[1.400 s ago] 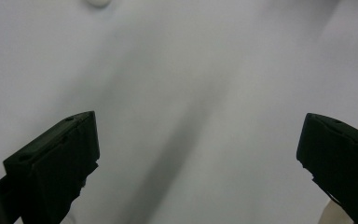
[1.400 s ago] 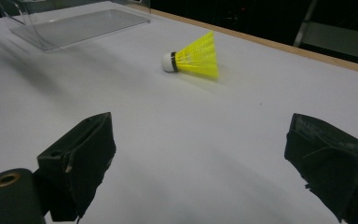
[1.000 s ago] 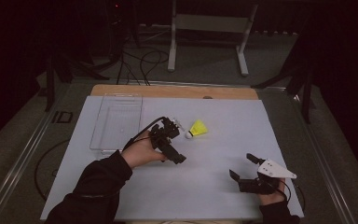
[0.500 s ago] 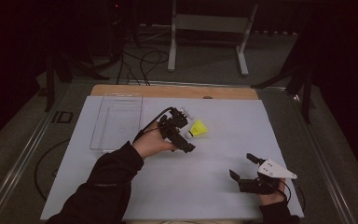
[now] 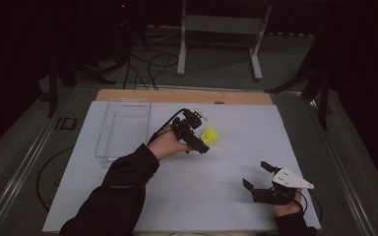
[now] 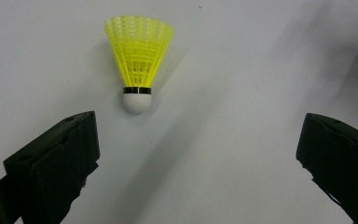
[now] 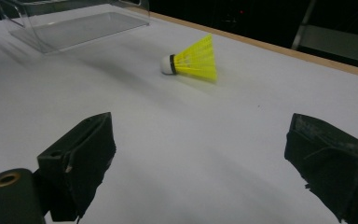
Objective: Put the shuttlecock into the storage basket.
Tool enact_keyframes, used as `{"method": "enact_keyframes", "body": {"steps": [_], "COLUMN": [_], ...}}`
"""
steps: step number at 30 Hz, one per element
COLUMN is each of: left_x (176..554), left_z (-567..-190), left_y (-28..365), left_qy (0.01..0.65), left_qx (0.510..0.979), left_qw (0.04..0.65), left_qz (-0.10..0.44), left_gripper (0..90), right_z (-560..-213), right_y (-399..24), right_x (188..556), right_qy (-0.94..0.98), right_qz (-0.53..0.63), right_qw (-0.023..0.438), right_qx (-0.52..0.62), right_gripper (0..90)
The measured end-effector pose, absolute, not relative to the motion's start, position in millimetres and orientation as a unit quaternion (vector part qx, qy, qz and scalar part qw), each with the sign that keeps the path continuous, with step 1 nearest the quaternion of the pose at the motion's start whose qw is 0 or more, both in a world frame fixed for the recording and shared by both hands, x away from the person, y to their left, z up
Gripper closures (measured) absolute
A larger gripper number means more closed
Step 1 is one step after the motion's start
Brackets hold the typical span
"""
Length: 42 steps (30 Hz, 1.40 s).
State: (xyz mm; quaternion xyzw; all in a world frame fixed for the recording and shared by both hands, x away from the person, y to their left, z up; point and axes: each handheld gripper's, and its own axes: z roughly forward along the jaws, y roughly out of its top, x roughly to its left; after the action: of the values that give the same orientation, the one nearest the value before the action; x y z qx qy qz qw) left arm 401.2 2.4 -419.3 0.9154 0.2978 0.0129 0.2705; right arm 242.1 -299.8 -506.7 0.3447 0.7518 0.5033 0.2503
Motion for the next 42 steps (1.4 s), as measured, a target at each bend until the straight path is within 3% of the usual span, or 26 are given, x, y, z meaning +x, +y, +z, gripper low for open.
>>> {"method": "enact_keyframes", "body": {"steps": [14,21,29,42], "left_x": [424,431,435,440], "left_z": [-442,-452,-467,-482], "left_y": [1,0,-4,-8], "left_qy": [0.303,0.306,0.302,0.317], "left_qx": [0.908,0.906,0.910,0.912], "left_qw": [0.289,0.291,0.282,0.260], "left_qz": [-0.009,-0.017,-0.024,-0.004], "left_gripper": [0.8,5.7,17.8,47.9], "right_z": [-508,-508,-508,-509], "right_y": [-299,-299,-298,-298], "right_x": [242,243,243,243], "right_qy": [0.755,0.756,0.758,0.759], "right_qz": [0.503,0.503,0.502,0.502], "right_qw": [0.243,0.241,0.240,0.238], "right_qx": [0.343,0.343,0.341,0.340], "right_gripper": [8.2,8.2,8.2,8.2]}}
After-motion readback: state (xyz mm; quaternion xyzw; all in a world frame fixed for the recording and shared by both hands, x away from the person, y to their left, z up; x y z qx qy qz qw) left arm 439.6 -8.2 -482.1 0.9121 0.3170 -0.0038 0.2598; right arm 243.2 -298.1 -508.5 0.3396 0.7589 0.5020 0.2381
